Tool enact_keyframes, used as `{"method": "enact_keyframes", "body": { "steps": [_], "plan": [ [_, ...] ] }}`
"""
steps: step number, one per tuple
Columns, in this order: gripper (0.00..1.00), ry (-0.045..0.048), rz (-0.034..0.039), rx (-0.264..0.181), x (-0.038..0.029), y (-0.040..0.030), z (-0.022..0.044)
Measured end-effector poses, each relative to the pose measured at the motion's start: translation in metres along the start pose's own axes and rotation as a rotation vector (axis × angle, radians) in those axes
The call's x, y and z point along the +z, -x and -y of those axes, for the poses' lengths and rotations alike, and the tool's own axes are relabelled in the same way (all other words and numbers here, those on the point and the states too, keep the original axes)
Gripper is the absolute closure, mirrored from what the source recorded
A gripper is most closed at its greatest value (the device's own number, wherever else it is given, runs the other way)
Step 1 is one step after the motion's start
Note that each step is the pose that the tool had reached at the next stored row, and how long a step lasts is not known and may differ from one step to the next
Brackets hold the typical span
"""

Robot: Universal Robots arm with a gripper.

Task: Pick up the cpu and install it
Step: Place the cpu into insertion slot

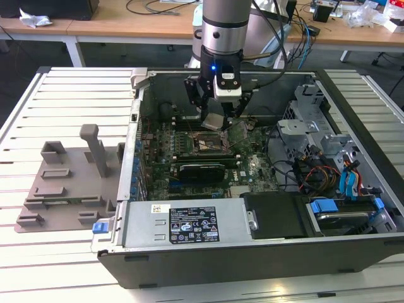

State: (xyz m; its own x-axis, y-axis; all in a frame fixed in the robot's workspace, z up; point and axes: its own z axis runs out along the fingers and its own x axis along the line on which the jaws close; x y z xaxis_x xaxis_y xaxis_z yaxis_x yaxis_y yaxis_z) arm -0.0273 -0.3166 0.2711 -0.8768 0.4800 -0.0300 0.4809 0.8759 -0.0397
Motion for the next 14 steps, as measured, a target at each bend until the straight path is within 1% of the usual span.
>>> {"method": "enact_keyframes", "body": {
  "steps": [7,11,14],
  "plan": [
    [0.45,-0.0017,-0.0016,0.045,0.0001,0.0000,0.0000],
    [0.45,-0.0034,-0.0027,0.082,0.0002,0.0000,0.0000],
    [0.45,-0.0040,-0.0031,0.096,0.0002,0.0000,0.0000]
  ]
}}
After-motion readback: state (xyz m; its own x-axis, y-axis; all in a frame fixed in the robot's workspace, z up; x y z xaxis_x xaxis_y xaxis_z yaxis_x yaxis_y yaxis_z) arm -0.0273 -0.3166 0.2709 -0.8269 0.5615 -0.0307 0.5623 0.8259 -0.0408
